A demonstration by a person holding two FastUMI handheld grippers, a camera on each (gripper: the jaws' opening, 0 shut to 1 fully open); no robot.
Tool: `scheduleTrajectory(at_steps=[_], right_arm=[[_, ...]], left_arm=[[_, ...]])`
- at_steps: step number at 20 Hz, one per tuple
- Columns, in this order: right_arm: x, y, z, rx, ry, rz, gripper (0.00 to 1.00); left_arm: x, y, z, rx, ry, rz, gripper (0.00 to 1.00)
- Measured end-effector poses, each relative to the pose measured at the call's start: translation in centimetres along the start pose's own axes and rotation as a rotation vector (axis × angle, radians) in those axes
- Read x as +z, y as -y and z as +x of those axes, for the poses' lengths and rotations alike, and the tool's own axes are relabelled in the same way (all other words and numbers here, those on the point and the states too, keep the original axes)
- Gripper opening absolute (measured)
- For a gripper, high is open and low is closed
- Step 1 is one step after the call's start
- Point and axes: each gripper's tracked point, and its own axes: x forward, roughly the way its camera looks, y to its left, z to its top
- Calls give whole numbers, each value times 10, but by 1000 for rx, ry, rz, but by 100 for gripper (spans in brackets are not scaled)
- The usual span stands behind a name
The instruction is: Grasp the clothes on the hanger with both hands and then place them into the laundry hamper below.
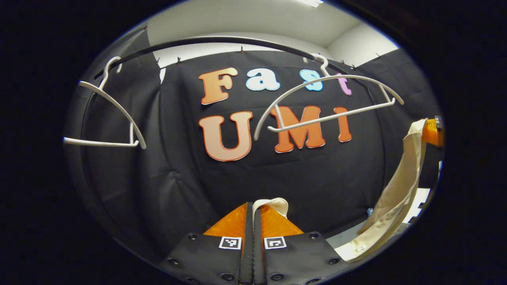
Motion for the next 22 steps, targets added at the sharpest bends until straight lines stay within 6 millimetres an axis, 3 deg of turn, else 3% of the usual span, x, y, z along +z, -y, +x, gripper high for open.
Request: scheduleTrajectory(at_steps=[2, 4, 7, 10, 13, 16, 19, 22], right_arm=[[-6, -18, -4, 43, -16, 30, 0], [-15, -37, -11, 91, -38, 50, 0], [-42, -60, -21, 151, -115, 87, 0], [-92, -79, -37, 189, -237, 142, 0], [-157, -80, -44, 164, -389, 173, 0], [-212, -87, -57, 143, -515, 205, 0], [-266, -92, -73, 131, -613, 210, 0], [-314, -84, -89, 114, -702, 208, 0]], left_arm=[[1, 22, -7, -52, -15, -32, 7], [-11, 40, -17, -89, -46, -64, 7], [-50, 70, -31, -148, -142, -112, 7], [-85, 90, -39, -193, -234, -137, 7], [-143, 118, -59, -228, -382, -195, 7], [-203, 128, -77, -220, -560, -240, 7], [-257, 127, -84, -219, -698, -273, 7], [-302, 110, -94, -165, -789, -258, 8]])
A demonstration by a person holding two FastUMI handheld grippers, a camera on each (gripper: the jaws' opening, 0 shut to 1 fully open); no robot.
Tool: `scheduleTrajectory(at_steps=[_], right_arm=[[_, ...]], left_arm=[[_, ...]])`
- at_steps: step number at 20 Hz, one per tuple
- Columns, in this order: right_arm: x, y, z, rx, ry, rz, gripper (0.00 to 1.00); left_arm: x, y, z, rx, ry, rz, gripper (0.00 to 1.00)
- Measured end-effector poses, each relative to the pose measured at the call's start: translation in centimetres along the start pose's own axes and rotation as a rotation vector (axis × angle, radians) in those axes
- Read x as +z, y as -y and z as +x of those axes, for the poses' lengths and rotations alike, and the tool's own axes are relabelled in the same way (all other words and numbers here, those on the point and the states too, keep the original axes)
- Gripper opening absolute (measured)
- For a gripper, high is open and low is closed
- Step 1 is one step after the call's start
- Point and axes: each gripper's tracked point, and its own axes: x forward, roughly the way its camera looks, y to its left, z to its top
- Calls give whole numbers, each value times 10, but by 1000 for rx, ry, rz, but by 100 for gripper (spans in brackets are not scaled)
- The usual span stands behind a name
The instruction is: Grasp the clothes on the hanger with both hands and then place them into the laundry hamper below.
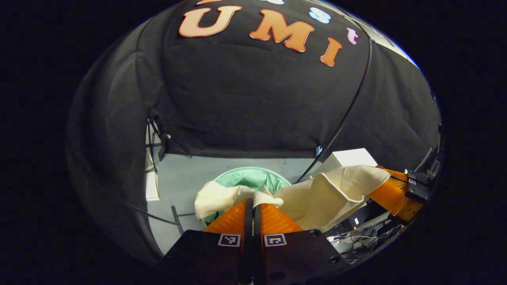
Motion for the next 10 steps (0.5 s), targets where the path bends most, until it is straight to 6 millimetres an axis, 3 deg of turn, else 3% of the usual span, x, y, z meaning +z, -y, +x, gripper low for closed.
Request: scheduleTrajectory(at_steps=[3, 5, 6, 8, 10], right_arm=[[-33, 9, 15, -10, -79, 11, 1], [-56, 9, 23, -10, -138, 27, 1], [-67, 7, 26, -10, -163, 34, 2], [-83, 9, 32, -9, -195, 42, 5], [-94, 14, 34, -26, -219, 34, 10]], left_arm=[[-23, -6, 7, 14, -35, 7, 8], [-24, -4, 12, 11, -39, 6, 8], [-22, -4, 13, 10, -37, 6, 3], [-22, -6, 12, 14, -37, 6, 7], [-31, -6, 14, 19, -66, 5, 18]])
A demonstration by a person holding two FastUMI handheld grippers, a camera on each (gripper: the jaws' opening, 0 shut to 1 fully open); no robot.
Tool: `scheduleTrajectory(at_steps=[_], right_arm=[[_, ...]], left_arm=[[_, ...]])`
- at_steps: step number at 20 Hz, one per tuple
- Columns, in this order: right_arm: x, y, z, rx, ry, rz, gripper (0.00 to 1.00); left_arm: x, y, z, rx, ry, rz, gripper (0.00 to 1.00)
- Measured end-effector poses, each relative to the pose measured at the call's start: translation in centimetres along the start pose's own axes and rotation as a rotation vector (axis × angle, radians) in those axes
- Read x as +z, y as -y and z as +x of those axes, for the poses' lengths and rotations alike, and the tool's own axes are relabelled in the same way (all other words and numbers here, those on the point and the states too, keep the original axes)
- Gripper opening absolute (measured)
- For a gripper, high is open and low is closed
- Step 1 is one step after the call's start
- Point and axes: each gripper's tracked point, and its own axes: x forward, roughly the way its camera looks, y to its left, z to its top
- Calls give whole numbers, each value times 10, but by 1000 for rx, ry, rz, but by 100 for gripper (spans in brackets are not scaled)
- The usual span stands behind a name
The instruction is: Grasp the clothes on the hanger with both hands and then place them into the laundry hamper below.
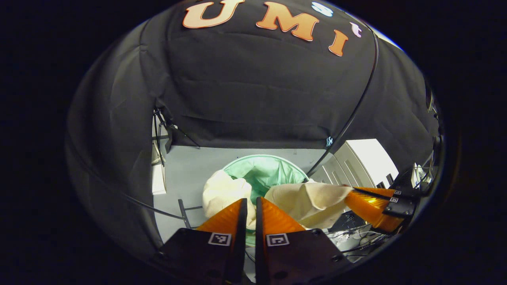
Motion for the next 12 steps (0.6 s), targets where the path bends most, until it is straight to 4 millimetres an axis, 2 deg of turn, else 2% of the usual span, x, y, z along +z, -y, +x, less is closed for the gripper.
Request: scheduleTrajectory(at_steps=[1, 2, 4, 6, 7, 8, 12], right_arm=[[-7, 3, 3, -9, -12, -6, 11], [-10, 5, 4, -16, -28, -14, 18], [-18, 1, 3, -8, -50, -15, 51], [-30, 1, 3, -3, -73, -4, 85], [-36, 2, 3, -5, -86, 3, 89], [-42, 1, 3, -2, -102, 13, 93], [-53, 5, -2, -17, -126, 25, 93]], left_arm=[[-3, 0, 0, 1, -17, -3, 23], [-9, -1, 0, 6, -46, -6, 27], [-28, -5, 6, 6, -96, -5, 58], [-37, -12, 7, 36, -111, -2, 86], [-41, -10, 7, 36, -117, -7, 100], [-43, -9, 5, 34, -121, -9, 98], [-45, -12, -2, 36, -110, -1, 98]])
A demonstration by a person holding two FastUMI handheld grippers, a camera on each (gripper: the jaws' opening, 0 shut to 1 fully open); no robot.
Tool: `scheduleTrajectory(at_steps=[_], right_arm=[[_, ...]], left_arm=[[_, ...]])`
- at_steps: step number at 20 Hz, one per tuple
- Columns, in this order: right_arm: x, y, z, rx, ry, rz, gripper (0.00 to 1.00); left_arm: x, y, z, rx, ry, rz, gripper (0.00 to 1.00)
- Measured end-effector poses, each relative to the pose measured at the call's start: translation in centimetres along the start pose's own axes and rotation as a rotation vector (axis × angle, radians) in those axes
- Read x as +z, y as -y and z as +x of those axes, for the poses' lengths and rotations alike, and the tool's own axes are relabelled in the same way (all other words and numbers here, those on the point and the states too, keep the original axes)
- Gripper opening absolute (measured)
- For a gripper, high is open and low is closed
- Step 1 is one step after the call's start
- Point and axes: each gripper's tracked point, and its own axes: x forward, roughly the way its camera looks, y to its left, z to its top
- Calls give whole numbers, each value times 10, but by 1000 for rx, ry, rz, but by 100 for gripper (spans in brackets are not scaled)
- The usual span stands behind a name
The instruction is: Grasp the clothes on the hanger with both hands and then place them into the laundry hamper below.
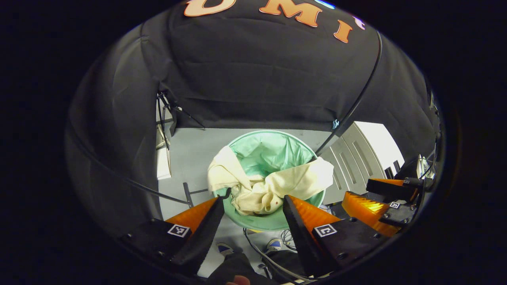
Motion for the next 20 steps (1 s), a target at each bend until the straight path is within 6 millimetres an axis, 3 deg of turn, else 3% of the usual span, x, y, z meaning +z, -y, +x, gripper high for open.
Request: scheduleTrajectory(at_steps=[7, 11, 15, 20], right_arm=[[-5, -8, -22, 7, 19, 7, 93], [4, -12, -43, 13, 56, 27, 93], [39, -15, -84, 12, 162, 65, 93], [85, -12, -152, -5, 302, 35, 93]], left_arm=[[9, -1, -23, -6, 57, -10, 98], [17, -2, -45, -12, 96, -31, 95], [48, -12, -86, 12, 228, -14, 100], [91, -15, -155, 33, 405, 5, 100]])
